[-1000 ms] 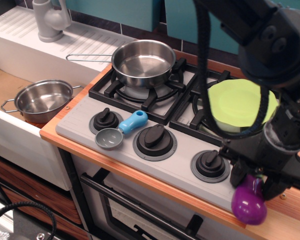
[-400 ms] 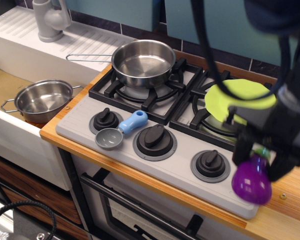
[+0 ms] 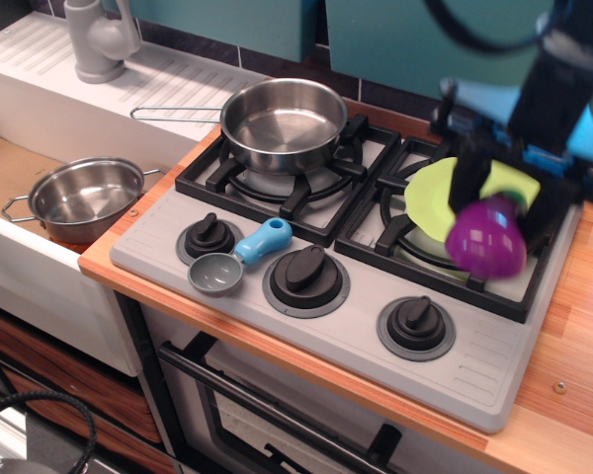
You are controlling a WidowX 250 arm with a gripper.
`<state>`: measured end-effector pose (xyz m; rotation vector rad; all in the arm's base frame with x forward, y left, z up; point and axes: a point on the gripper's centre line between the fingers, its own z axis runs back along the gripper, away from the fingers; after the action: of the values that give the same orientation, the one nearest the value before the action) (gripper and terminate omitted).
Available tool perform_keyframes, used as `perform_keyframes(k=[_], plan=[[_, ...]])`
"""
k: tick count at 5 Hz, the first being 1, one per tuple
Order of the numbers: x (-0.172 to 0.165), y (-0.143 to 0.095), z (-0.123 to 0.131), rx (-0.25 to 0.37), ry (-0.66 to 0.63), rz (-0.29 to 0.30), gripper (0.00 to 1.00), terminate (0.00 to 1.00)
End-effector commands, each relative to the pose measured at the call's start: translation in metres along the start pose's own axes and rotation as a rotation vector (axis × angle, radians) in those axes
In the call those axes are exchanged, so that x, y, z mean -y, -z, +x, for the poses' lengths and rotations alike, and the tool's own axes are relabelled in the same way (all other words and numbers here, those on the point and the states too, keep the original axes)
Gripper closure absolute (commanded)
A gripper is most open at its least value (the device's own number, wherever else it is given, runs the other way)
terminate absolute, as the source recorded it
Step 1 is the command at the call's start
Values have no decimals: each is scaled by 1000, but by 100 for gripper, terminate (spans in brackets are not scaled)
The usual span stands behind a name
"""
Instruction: Put eggplant on plate and spoon in pot or pan on stove
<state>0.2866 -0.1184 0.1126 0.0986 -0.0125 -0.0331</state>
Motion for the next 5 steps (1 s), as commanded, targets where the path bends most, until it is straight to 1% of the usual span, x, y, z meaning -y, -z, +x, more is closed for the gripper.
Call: perform_keyframes(k=[1,2,3,5], plan=[[-24,5,59,68,39,-40,100,0],[-21,25,71,94,48,-81,100,0],[-10,43,75,127,35,-99,100,0],[-6,54,85,155,45,-105,100,0]])
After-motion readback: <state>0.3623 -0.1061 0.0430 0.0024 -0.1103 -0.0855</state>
